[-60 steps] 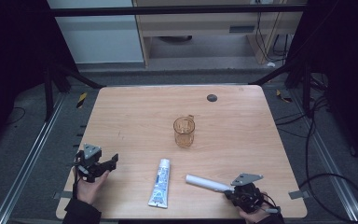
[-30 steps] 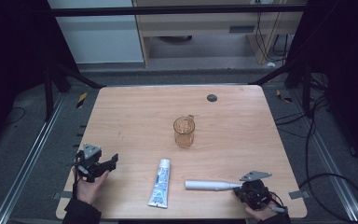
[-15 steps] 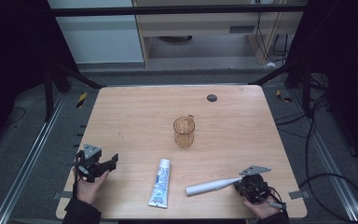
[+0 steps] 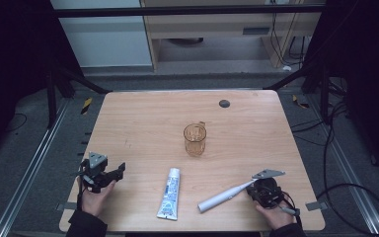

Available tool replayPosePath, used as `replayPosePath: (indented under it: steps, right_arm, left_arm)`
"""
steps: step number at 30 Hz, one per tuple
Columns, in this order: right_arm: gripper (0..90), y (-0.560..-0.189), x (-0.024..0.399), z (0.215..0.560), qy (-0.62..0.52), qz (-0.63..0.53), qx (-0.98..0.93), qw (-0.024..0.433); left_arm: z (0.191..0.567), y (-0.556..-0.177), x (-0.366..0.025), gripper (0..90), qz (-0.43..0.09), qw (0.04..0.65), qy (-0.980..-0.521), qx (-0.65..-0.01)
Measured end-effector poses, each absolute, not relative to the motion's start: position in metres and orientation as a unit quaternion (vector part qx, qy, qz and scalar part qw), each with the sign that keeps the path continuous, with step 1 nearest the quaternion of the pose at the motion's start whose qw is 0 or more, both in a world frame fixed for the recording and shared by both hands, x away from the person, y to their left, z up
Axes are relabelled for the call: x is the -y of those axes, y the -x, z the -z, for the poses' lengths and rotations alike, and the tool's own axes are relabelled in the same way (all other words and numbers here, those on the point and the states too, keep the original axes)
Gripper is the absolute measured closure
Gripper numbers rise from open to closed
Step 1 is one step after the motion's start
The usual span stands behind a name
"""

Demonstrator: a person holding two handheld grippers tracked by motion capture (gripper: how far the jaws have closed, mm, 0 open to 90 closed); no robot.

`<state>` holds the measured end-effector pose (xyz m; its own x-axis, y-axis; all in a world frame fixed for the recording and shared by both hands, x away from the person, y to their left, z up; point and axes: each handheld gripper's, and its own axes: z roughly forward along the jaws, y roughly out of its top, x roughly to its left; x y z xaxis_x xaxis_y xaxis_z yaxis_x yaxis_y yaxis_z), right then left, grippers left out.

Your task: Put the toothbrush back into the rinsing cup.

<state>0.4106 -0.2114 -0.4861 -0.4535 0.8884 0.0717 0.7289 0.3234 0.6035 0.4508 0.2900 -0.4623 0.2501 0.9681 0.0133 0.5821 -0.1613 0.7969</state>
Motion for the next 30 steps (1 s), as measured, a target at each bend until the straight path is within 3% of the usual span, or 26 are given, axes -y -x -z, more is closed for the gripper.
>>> replayPosePath:
  steps: [30]
  right_arm:
    - [90.0,-0.427,0.214,0.487,-0.518,-0.294,-0.789,0.148]
  left_arm:
    - [0.462,-0.451,-0.29,30.2,-0.277,0.348,-0.71,-0.545]
